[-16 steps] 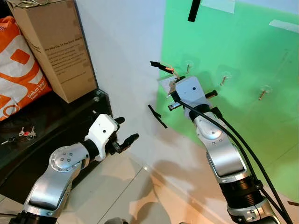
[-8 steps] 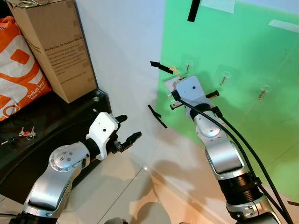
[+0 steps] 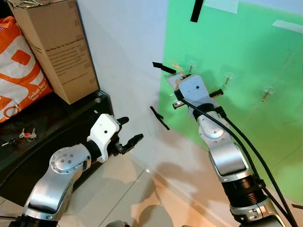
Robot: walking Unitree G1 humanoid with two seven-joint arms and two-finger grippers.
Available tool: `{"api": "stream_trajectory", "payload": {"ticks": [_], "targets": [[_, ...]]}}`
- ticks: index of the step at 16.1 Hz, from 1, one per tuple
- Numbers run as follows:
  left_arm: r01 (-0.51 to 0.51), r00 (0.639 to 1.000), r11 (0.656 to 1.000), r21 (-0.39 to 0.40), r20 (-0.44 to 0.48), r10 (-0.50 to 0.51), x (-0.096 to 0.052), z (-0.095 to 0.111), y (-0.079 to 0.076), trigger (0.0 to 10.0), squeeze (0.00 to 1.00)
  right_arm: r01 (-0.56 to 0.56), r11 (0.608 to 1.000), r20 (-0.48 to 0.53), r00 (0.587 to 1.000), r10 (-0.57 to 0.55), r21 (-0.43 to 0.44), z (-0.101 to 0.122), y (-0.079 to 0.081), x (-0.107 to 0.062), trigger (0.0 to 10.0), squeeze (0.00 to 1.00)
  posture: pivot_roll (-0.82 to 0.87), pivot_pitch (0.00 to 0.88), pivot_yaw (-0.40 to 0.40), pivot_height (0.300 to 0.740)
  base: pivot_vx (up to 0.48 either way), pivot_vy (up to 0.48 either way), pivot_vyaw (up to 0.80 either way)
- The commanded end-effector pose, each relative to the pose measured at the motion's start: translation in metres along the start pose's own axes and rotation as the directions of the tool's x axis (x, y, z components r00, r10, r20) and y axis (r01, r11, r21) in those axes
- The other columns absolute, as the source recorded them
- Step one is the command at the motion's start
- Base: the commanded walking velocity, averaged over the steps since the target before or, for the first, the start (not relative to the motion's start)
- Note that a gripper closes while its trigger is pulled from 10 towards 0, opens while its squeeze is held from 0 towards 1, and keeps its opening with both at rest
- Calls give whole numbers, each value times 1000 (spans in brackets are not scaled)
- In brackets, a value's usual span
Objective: Hang keys on a hook
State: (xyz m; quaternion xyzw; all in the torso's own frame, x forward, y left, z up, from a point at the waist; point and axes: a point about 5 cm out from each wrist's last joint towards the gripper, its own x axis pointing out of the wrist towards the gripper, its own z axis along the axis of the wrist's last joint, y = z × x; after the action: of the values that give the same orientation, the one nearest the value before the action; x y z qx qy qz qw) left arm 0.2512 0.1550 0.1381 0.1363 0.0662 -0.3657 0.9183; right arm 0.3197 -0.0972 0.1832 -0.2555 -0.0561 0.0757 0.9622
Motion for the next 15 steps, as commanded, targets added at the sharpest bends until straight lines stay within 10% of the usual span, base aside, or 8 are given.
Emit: {"api": "stream_trajectory", "payload": {"ticks": [1,15], "targets": [[8,1000,1000,9,5,-8,-1,4,1,10000,0,21,1000,-29,999,-22,-23,-3,-5,2,10000,0,3,0,11,740,0,0,0],[18,1000,1000,13,-1,-18,-1,5,1,10000,0,-37,999,-56,998,36,-4,-6,6,1,10000,0,4,0,20,740,0,0,0]]}}
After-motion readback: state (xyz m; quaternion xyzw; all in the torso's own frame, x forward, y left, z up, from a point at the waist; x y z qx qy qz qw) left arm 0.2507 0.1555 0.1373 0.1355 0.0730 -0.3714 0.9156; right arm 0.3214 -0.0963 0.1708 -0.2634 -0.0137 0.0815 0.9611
